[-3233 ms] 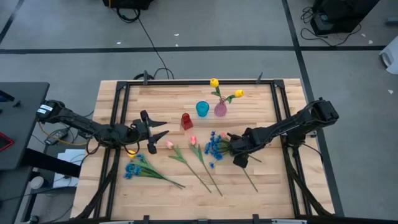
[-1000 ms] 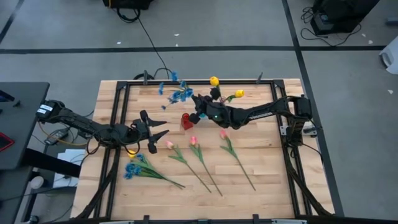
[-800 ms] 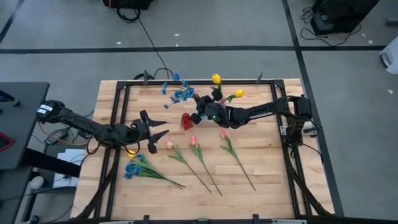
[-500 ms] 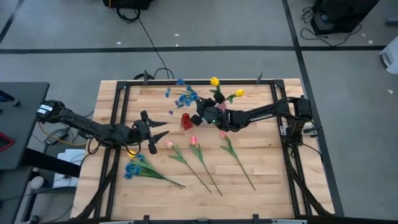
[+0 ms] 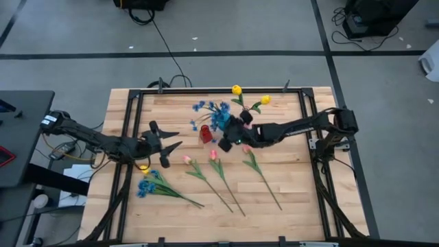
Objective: Sort flowers into vase by color
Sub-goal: Put the yellow flower into the purple vase
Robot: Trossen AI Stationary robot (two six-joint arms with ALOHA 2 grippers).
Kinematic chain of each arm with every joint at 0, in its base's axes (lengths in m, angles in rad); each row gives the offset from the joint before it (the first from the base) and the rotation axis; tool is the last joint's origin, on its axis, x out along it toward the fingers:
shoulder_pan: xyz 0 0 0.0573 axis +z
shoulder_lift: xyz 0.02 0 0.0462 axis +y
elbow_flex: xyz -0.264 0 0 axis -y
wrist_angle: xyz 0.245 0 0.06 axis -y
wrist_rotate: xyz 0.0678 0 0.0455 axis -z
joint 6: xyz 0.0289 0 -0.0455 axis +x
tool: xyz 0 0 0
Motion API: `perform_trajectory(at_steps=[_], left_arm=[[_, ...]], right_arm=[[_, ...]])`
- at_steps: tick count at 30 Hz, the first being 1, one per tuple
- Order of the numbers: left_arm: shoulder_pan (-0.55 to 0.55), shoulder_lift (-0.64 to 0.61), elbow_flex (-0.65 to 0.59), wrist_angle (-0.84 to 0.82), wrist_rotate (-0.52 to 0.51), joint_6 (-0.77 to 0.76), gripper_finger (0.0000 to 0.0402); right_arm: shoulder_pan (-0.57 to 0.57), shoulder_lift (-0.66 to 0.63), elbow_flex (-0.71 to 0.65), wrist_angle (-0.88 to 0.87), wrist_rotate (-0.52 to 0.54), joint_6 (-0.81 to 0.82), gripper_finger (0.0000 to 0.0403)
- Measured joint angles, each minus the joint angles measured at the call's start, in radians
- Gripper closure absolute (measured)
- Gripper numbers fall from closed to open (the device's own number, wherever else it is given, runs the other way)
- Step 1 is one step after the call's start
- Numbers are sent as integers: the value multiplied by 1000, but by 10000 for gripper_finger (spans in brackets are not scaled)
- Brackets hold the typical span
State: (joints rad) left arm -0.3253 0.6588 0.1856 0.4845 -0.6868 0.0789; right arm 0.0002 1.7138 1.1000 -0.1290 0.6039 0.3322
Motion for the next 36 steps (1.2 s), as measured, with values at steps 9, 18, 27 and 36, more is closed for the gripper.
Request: perform_trajectory(at_steps=[9,18,27,36], left_arm=[[-86,-109,0,-60,22,48,213],[-89,-77,1,-59,200,-61,213],[-116,191,280,-535,445,-373,213],[-272,557,502,-828,573,-460,213]], right_arm=[[165,0,0,-24,-121,96,246],[325,5,1,46,-147,118,246],[343,-75,1,-107,-99,112,246],[319,-206,-80,-229,-50,95,246]])
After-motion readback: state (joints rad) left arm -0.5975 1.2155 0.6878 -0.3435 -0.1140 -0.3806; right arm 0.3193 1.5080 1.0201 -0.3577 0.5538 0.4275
